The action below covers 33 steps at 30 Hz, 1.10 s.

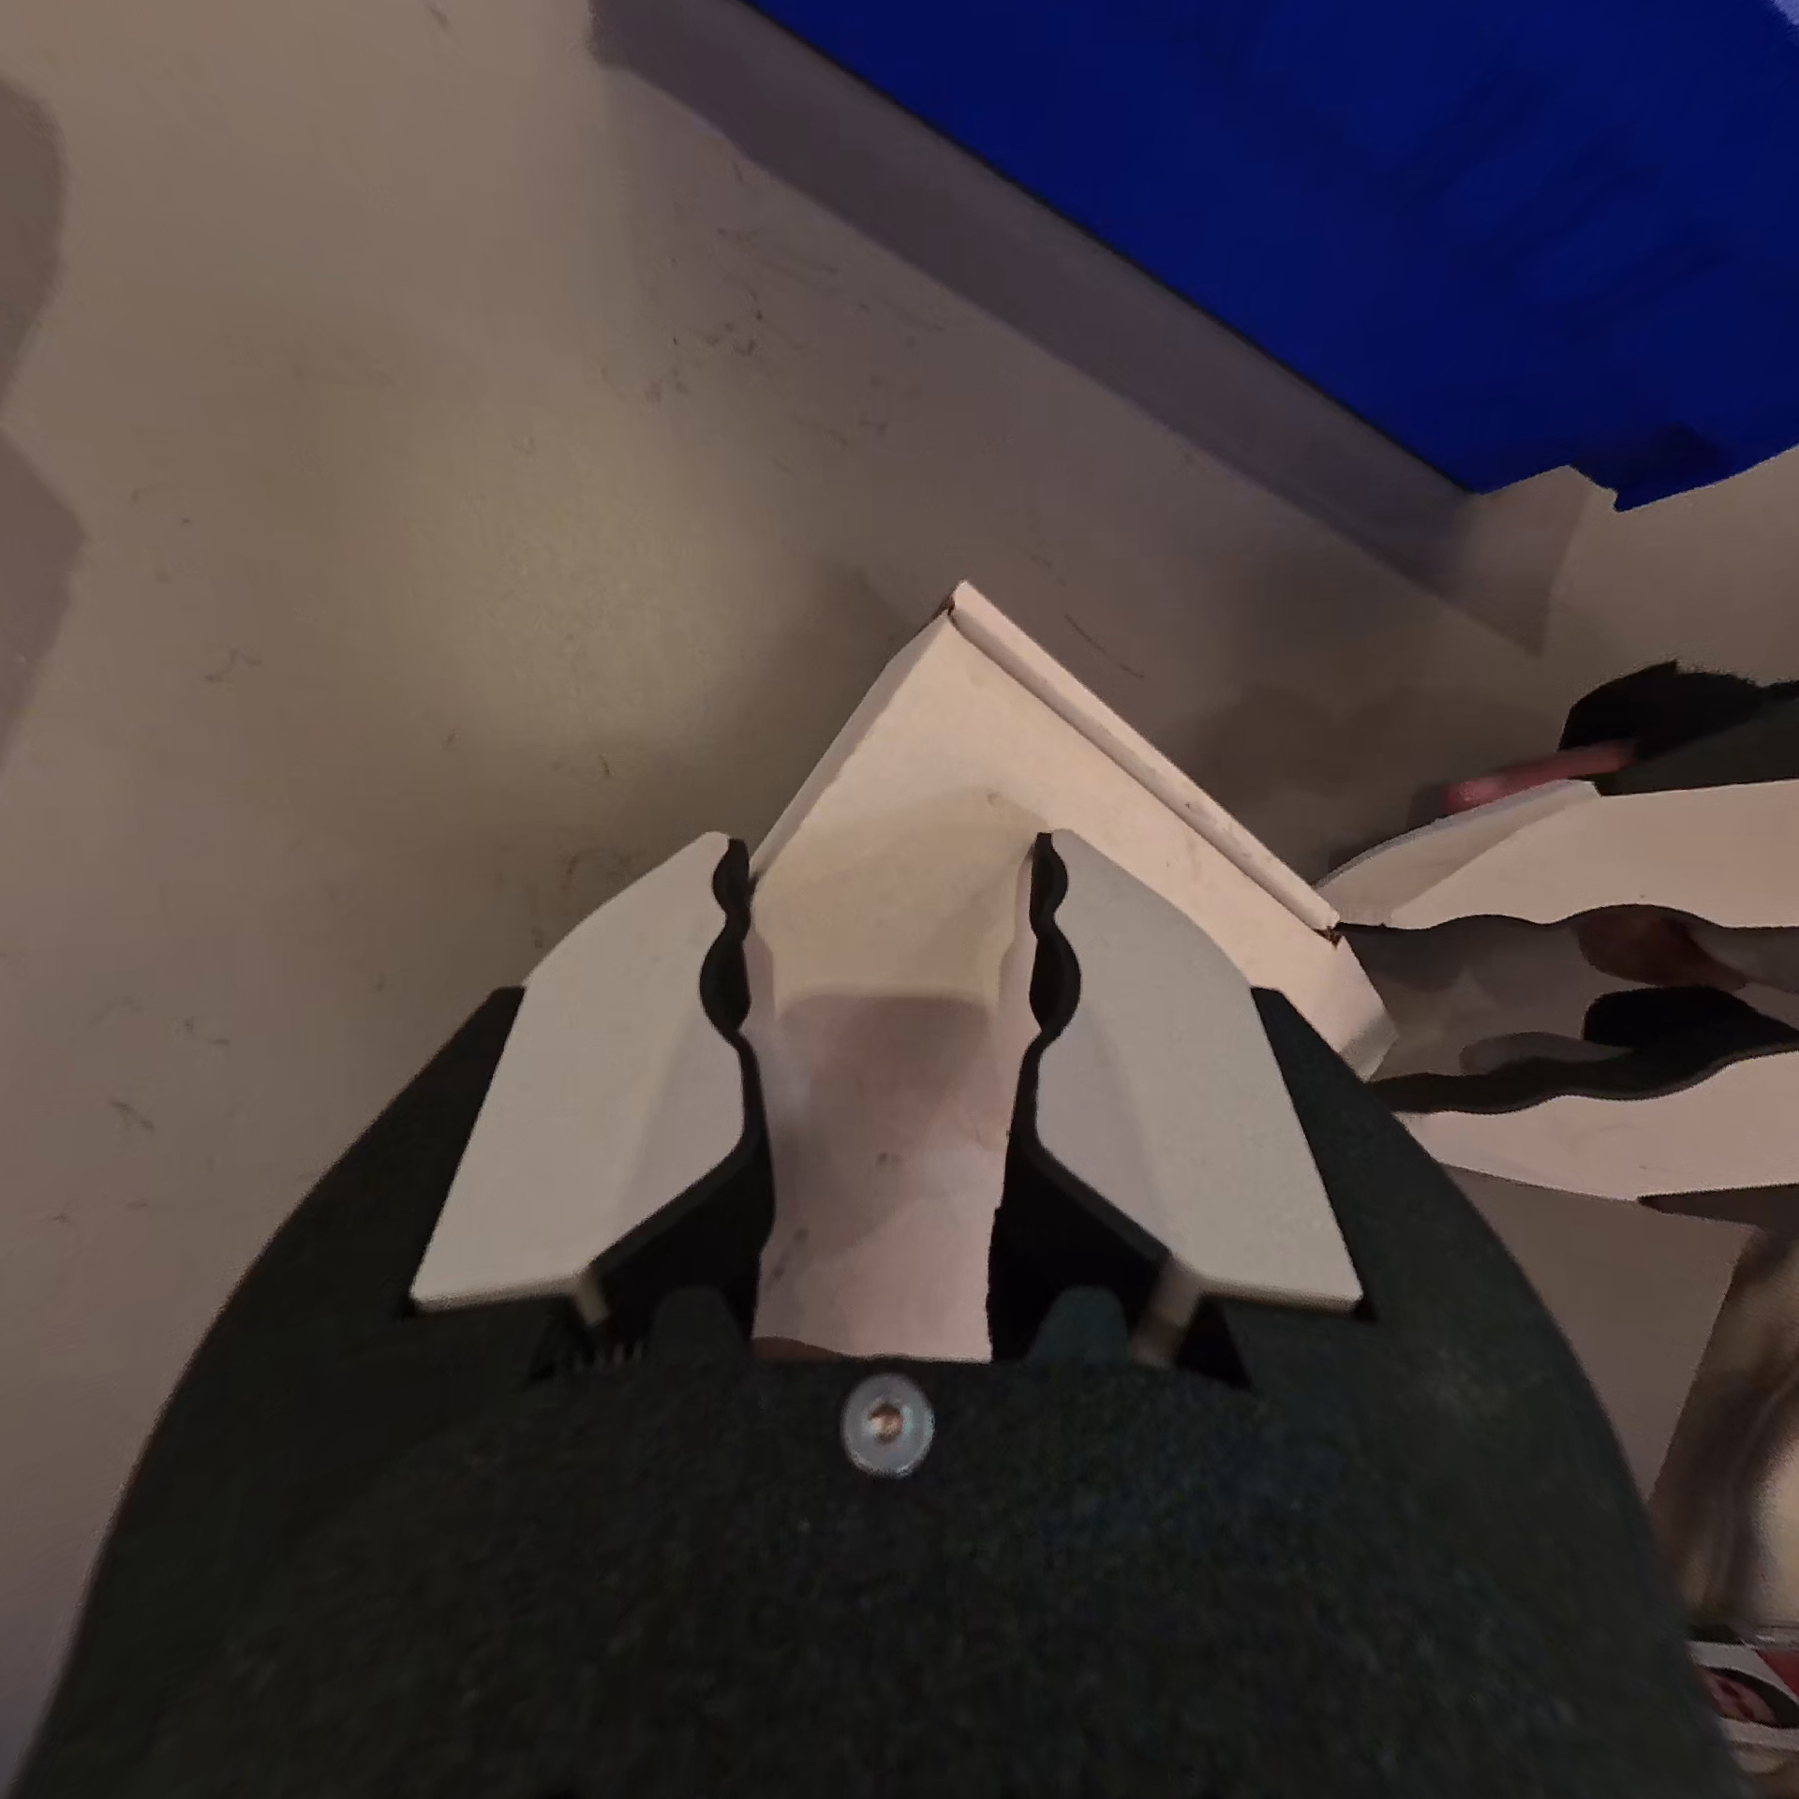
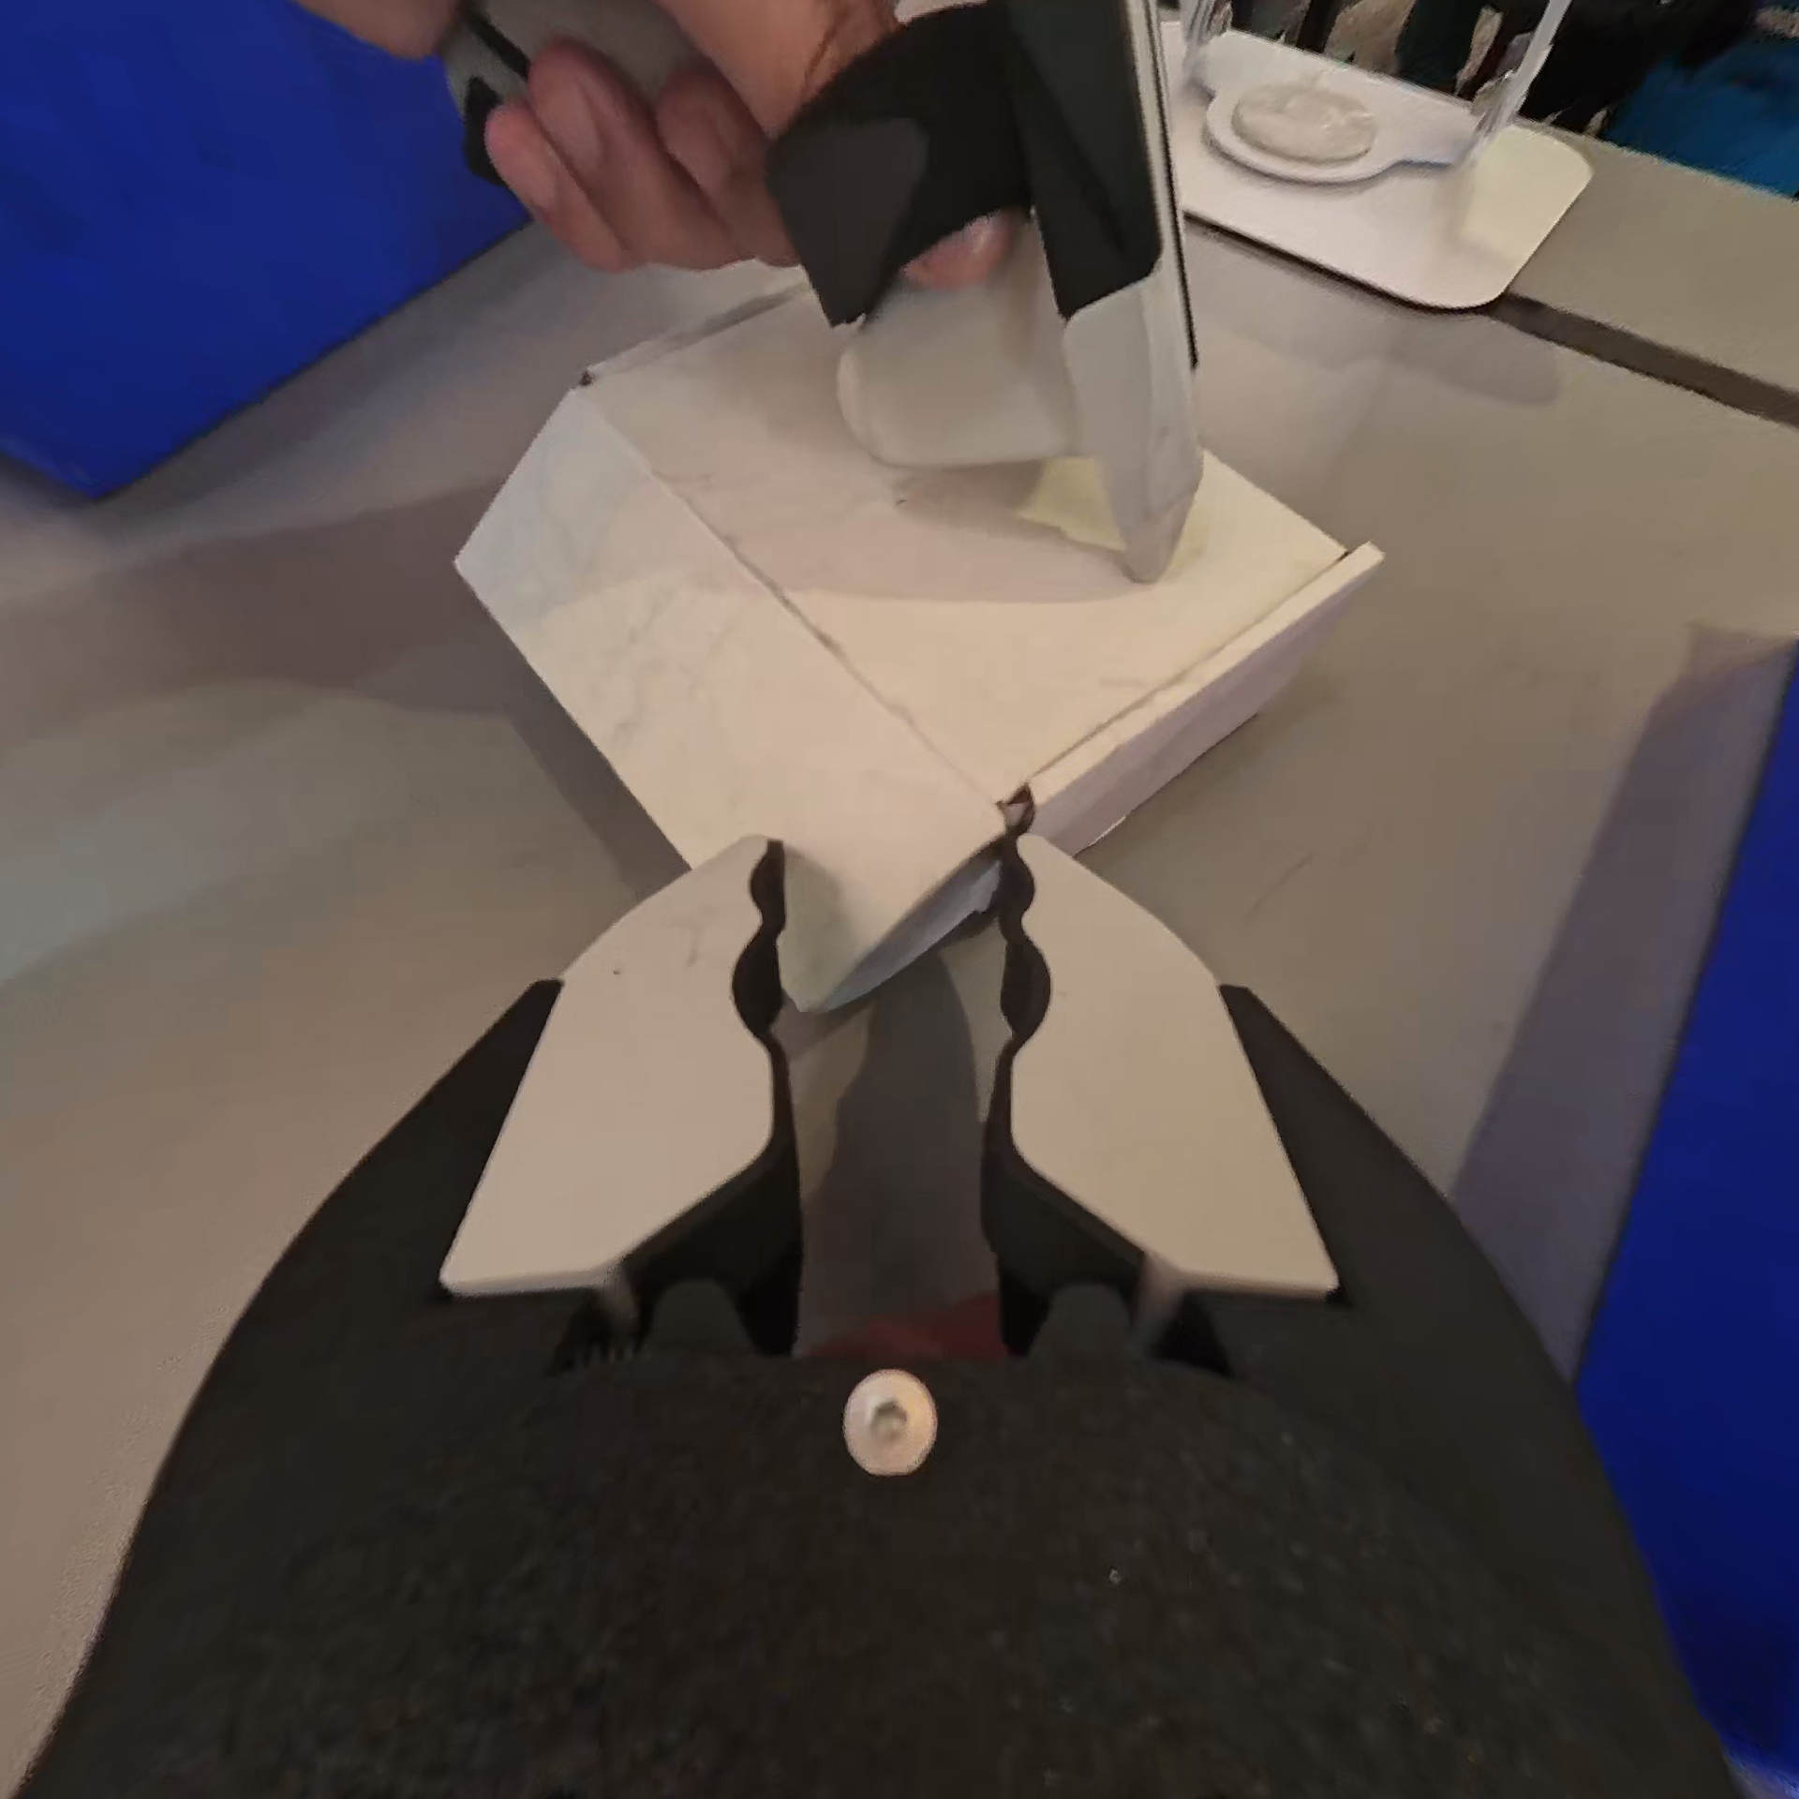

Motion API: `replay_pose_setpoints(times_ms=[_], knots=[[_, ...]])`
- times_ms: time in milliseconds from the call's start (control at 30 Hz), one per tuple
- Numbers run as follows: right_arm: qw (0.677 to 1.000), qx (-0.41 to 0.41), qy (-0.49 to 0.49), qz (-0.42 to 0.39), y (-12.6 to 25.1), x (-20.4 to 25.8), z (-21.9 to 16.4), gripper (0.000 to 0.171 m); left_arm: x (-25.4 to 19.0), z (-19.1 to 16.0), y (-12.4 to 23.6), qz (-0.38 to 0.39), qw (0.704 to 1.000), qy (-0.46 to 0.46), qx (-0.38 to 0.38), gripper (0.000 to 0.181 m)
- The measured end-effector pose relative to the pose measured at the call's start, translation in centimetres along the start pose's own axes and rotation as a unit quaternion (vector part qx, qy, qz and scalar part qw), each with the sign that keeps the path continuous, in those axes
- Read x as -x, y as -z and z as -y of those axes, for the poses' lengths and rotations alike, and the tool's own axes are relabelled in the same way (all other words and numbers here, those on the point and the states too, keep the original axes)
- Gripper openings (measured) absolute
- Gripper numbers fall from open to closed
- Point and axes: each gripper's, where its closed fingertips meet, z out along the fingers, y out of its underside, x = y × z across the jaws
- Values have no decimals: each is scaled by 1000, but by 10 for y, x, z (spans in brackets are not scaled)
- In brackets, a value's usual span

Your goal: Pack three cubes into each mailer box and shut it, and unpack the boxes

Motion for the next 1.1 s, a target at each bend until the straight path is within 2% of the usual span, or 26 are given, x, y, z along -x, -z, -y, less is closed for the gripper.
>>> replay_pose_setpoints(times_ms=[200, 433, 667, 900, 1000, 1100], knots=[[1000, 4, 0, -24, -2, 2, 0, 45, -1, 0, 0, -2, 1000, -3, 5, 55], [1000, 22, -19, -1, -2, 1, -2, 43, -1, 0, 0, -3, 1000, -2, 6, 55], [998, 39, -41, 3, -5, 6, -5, 50, -1, 0, 0, -5, 1000, -1, 8, 55], [979, 31, -158, 122, -5, 2, -1, 33, 0, 1, -1, -7, 1000, -7, 16, 55], [984, 28, -128, 125, -1, 7, -1, 41, 0, 1, -1, -10, 1000, -6, 15, 55], [980, 76, -47, 178, 22, 33, -17, 53, 0, 1, -1, -9, 1000, -5, 15, 55]])
